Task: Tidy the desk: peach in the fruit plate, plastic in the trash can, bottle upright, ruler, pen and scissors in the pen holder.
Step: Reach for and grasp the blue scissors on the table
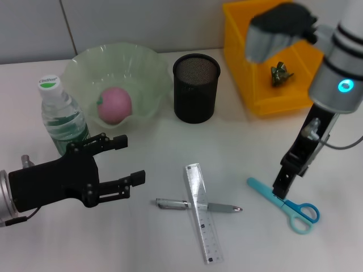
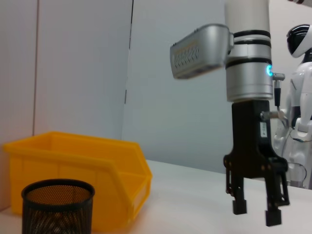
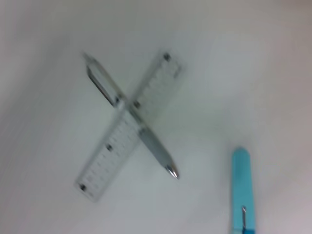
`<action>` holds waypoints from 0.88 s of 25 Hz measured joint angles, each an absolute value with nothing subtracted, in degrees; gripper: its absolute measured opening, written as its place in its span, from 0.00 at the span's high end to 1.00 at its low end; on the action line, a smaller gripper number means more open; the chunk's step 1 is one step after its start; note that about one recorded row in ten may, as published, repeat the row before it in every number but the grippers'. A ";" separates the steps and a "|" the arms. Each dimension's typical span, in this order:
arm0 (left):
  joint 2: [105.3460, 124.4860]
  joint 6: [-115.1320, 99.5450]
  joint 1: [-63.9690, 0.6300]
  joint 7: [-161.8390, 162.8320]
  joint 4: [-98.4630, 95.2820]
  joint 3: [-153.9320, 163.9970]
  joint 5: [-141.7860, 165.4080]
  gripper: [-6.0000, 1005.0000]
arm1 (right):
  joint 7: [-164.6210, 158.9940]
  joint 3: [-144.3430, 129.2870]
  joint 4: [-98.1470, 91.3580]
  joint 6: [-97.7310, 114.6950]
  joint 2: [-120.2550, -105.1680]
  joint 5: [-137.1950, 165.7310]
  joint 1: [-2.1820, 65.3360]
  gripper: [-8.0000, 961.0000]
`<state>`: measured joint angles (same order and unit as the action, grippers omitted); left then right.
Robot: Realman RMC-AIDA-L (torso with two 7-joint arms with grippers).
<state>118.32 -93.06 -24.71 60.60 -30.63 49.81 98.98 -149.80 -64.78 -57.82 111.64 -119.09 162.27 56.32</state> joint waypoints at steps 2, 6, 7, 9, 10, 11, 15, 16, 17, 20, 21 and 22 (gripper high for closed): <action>118.31 -92.60 -24.72 60.68 -30.62 49.83 98.98 0.17 | -151.08 -67.88 -56.13 109.98 -119.54 163.44 56.83 0.25; 118.30 -92.02 -24.61 60.70 -30.59 49.84 98.97 0.17 | -153.04 -73.31 -53.84 105.80 -119.61 162.79 56.27 0.25; 118.30 -91.91 -24.61 60.72 -30.59 49.83 98.97 0.17 | -153.09 -74.00 -53.16 104.61 -119.64 162.28 56.03 0.25; 118.32 -91.75 -24.61 60.73 -30.58 49.84 98.97 0.17 | -153.09 -74.79 -52.13 102.94 -119.68 160.73 55.64 0.25; 118.31 -91.55 -24.59 60.82 -30.58 49.83 98.96 0.17 | -153.06 -75.43 -51.69 101.93 -119.70 159.47 55.21 0.25; 118.30 -91.53 -24.57 60.83 -30.58 49.83 98.96 0.17 | -152.58 -76.85 -51.31 100.34 -119.68 157.66 54.37 0.25; 118.26 -91.22 -24.55 60.83 -30.58 49.83 98.96 0.17 | -151.55 -78.75 -51.15 98.66 -119.65 156.64 53.34 0.25; 118.26 -91.22 -24.55 60.83 -30.58 49.83 98.96 0.17 | -151.36 -79.17 -51.18 98.37 -119.65 156.56 53.09 0.25; 118.26 -91.22 -24.55 60.83 -30.58 49.83 98.96 0.17 | -151.35 -79.43 -51.34 98.22 -119.65 156.55 52.83 0.25; 118.23 -90.79 -24.50 60.94 -30.58 49.80 98.96 0.17 | -151.21 -79.65 -52.00 97.99 -119.54 156.49 52.04 0.25; 118.23 -90.79 -24.50 60.94 -30.58 49.80 98.96 0.17 | -150.92 -79.67 -52.10 97.79 -119.52 156.48 51.61 0.25; 118.23 -90.79 -24.50 60.94 -30.58 49.80 98.96 0.17 | -150.92 -79.67 -52.10 97.79 -119.52 156.48 51.61 0.25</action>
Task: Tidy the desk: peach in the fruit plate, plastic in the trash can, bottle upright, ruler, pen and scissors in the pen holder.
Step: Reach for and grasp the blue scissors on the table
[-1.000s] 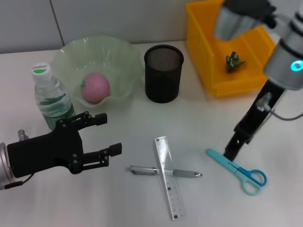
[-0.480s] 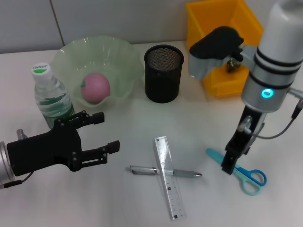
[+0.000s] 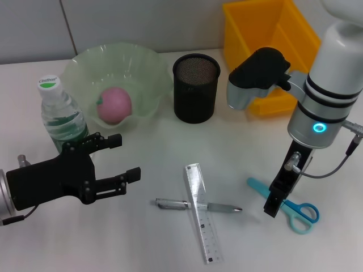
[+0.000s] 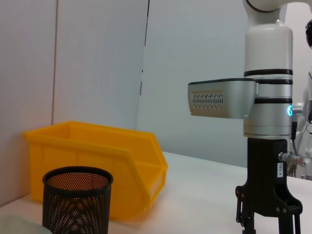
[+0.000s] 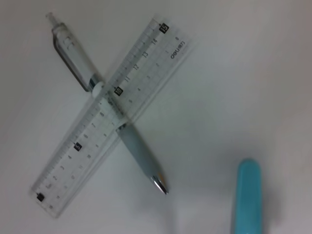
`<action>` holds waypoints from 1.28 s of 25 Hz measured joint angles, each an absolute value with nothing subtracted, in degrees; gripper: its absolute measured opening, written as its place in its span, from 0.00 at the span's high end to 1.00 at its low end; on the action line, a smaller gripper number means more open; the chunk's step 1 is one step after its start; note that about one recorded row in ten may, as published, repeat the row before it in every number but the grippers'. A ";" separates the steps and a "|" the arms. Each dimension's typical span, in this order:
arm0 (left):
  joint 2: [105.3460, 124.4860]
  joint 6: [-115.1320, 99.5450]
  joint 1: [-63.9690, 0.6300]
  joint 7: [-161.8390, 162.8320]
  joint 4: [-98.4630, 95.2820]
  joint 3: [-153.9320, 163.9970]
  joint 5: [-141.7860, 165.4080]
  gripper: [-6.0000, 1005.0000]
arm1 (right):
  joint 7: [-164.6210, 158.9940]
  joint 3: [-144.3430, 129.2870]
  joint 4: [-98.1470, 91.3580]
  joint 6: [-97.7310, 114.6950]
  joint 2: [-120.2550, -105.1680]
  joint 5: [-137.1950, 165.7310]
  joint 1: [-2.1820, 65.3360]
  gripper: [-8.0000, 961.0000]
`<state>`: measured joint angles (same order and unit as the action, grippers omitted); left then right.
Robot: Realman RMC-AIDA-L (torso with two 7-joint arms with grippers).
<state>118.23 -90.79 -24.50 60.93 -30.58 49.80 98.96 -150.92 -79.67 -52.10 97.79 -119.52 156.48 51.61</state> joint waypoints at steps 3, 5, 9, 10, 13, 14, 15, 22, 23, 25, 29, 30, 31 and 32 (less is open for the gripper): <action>118.18 -90.73 -24.43 60.98 -30.58 49.68 98.96 0.17 | -150.57 -79.71 -52.54 97.38 -119.53 156.44 50.77 0.25; 118.18 -90.69 -24.43 60.99 -30.58 49.63 98.96 0.17 | -150.38 -79.76 -53.22 97.08 -119.53 156.42 50.06 0.25; 118.20 -90.32 -24.48 61.00 -30.58 49.64 98.96 0.17 | -149.94 -79.84 -54.93 96.42 -119.48 156.40 48.35 0.25; 118.21 -90.07 -24.51 61.03 -30.58 49.79 98.96 0.17 | -149.84 -79.92 -55.59 96.31 -119.45 156.40 47.86 0.25; 118.21 -89.95 -24.60 61.37 -30.58 49.83 98.96 0.17 | -149.11 -80.64 -58.50 96.07 -119.44 156.38 45.79 0.25; 118.21 -89.94 -24.63 61.49 -30.58 49.84 98.96 0.17 | -148.99 -80.83 -58.92 95.98 -119.45 156.37 45.41 0.25; 118.19 -89.94 -24.66 61.55 -30.58 49.83 98.96 0.17 | -148.90 -81.02 -59.24 95.93 -119.47 156.33 45.11 0.25; 118.14 -89.88 -24.69 61.65 -30.58 49.83 98.96 0.17 | -148.37 -81.28 -59.42 96.15 -119.53 154.28 44.31 0.25; 118.13 -89.88 -24.75 61.69 -30.61 49.83 98.96 0.17 | -148.37 -81.43 -59.47 96.12 -119.52 154.23 44.19 0.25; 118.12 -89.87 -24.78 61.72 -30.69 49.83 98.96 0.17 | -148.36 -81.93 -59.53 96.04 -119.51 154.18 44.00 0.26; 118.12 -89.84 -24.79 62.37 -30.95 49.83 99.01 0.17 | -148.35 -82.63 -59.53 95.98 -119.49 154.17 43.88 0.33; 118.12 -89.82 -24.79 62.48 -30.99 49.83 99.03 0.17 | -148.36 -82.63 -59.58 95.97 -119.49 154.17 43.86 0.35; 118.12 -89.82 -24.79 62.48 -30.99 49.83 99.03 0.17 | -148.37 -82.63 -59.68 95.94 -119.48 154.17 43.85 0.37; 118.12 -89.82 -24.79 62.52 -31.00 49.83 99.05 0.17 | -148.37 -82.63 -59.81 95.92 -119.48 154.17 43.83 0.38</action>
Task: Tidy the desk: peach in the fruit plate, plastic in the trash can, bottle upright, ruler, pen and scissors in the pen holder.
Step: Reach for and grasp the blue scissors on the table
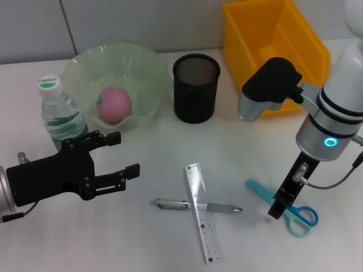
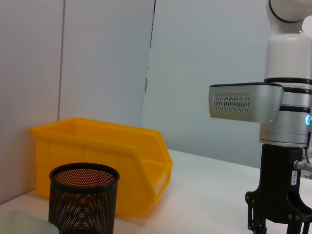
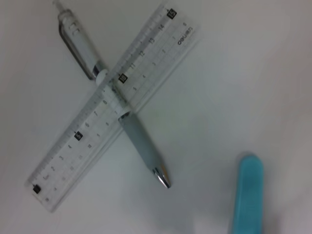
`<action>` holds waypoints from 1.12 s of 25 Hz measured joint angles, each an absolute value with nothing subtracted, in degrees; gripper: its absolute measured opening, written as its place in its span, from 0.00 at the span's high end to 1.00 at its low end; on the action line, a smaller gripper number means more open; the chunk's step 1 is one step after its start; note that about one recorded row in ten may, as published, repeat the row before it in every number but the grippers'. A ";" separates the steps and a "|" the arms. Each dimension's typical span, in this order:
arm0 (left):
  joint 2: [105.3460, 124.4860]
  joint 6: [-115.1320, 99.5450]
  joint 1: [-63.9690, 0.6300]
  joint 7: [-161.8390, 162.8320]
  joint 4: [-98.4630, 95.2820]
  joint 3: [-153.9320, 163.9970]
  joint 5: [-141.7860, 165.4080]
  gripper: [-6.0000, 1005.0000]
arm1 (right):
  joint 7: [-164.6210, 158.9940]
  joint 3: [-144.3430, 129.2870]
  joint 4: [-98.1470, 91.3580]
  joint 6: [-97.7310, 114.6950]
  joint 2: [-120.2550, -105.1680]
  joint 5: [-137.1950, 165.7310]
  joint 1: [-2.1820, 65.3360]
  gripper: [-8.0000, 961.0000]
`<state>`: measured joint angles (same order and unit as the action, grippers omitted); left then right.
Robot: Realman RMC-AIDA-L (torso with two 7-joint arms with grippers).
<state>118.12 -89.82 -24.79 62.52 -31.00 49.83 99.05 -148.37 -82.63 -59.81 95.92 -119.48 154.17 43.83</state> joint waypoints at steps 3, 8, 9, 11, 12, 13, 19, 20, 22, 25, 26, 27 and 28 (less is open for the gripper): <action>118.06 -89.81 -24.79 62.52 -31.02 49.83 99.05 0.17 | -148.37 -82.62 -60.05 95.86 -119.45 154.36 43.77 0.42; 118.03 -89.82 -24.78 62.52 -31.03 49.83 99.05 0.17 | -148.35 -82.62 -59.97 95.37 -119.44 154.55 43.77 0.48; 118.03 -89.82 -24.78 62.52 -31.03 49.83 99.05 0.17 | -148.35 -82.66 -59.87 95.25 -119.43 154.56 43.76 0.49; 118.03 -89.85 -24.74 62.52 -31.03 49.83 99.06 0.17 | -148.35 -82.83 -59.77 95.18 -119.44 154.56 43.77 0.50; 118.03 -89.85 -24.72 62.51 -31.03 49.83 99.05 0.17 | -148.36 -83.38 -59.67 95.06 -119.43 154.57 43.76 0.51; 118.03 -89.85 -24.72 62.51 -31.03 49.83 99.05 0.17 | -148.36 -83.38 -59.67 95.06 -119.43 154.57 43.76 0.51; 118.03 -89.82 -24.70 62.49 -31.03 49.83 99.22 0.17 | -148.73 -84.87 -59.71 94.45 -119.43 154.66 43.76 0.55; 118.04 -89.82 -24.70 62.49 -31.04 49.83 99.29 0.17 | -148.73 -84.92 -59.70 94.43 -119.44 154.69 43.76 0.56; 118.03 -89.82 -24.69 62.49 -31.08 49.83 99.39 0.17 | -148.74 -85.24 -59.67 94.34 -119.43 154.80 43.77 0.56; 118.02 -89.82 -24.69 62.49 -31.10 49.83 99.46 0.17 | -148.75 -85.56 -59.63 94.10 -119.42 155.08 43.77 0.56; 118.00 -89.82 -24.69 62.49 -31.11 49.83 99.47 0.17 | -148.77 -85.65 -59.62 93.93 -119.41 155.39 43.75 0.56; 117.99 -89.83 -24.69 62.49 -31.11 49.81 99.49 0.17 | -148.77 -85.65 -59.62 93.93 -119.41 155.39 43.75 0.56; 117.99 -89.84 -24.69 62.49 -31.11 49.79 99.49 0.17 | -148.78 -85.67 -59.63 93.89 -119.40 155.50 43.72 0.57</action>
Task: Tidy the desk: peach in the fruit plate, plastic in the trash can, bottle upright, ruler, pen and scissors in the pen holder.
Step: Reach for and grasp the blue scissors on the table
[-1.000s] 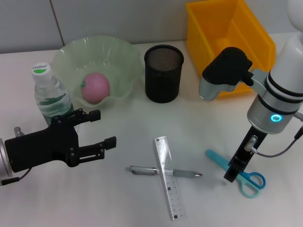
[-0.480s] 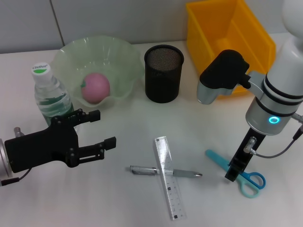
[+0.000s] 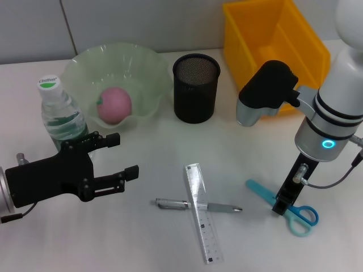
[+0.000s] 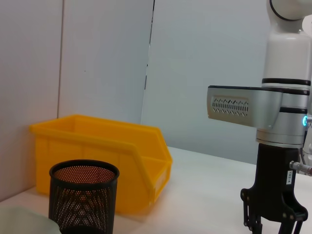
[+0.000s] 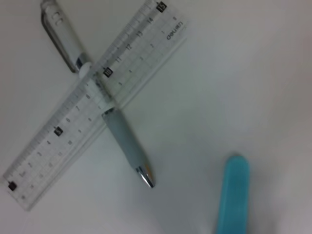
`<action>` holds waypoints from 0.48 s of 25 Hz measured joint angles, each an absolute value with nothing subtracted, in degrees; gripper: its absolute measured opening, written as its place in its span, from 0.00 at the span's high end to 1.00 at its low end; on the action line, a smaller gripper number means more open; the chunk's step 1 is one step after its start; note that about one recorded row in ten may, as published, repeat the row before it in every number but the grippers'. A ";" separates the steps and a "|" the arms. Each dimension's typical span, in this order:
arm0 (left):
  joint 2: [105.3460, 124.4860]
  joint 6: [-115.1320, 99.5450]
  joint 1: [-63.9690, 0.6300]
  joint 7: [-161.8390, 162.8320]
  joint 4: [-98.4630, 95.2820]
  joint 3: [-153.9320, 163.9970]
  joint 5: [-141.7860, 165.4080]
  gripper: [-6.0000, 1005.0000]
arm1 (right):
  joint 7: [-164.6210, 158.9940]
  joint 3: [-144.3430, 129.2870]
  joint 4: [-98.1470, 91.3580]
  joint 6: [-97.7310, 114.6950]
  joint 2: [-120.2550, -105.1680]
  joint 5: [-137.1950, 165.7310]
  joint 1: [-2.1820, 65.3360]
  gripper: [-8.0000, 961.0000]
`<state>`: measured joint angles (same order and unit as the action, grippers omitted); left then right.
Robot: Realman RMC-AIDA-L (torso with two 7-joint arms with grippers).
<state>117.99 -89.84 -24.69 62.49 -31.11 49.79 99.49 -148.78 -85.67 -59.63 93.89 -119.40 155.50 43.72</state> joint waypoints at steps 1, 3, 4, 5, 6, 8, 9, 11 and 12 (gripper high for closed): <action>117.98 -89.88 -24.69 62.49 -31.12 49.76 99.49 0.17 | -148.79 -85.69 -59.75 93.84 -119.39 155.52 43.58 0.58; 117.97 -89.90 -24.69 62.49 -31.12 49.76 99.49 0.17 | -148.79 -85.69 -59.91 93.78 -119.38 155.53 43.42 0.59; 117.96 -89.91 -24.70 62.49 -31.11 49.75 99.49 0.17 | -148.79 -85.69 -59.91 93.78 -119.38 155.53 43.42 0.60; 117.96 -89.91 -24.72 62.49 -31.12 49.74 99.49 0.17 | -148.78 -85.69 -59.89 93.74 -119.37 155.54 43.39 0.61; 117.95 -89.91 -24.74 62.49 -31.12 49.67 99.49 0.17 | -148.79 -85.73 -59.69 93.72 -119.36 155.56 43.41 0.61; 117.95 -89.91 -24.74 62.49 -31.12 49.63 99.49 0.17 | -148.78 -85.78 -59.61 93.71 -119.35 155.57 43.43 0.63; 117.94 -89.90 -24.75 62.49 -31.12 49.60 99.49 0.17 | -148.78 -85.78 -59.61 93.71 -119.35 155.57 43.43 0.63; 117.94 -89.89 -24.78 62.49 -31.12 49.58 99.49 0.17 | -148.79 -85.79 -59.60 93.69 -119.35 155.57 43.43 0.65; 117.94 -89.88 -24.82 62.49 -31.11 49.57 99.49 0.17 | -148.79 -85.79 -59.60 93.69 -119.35 155.57 43.43 0.66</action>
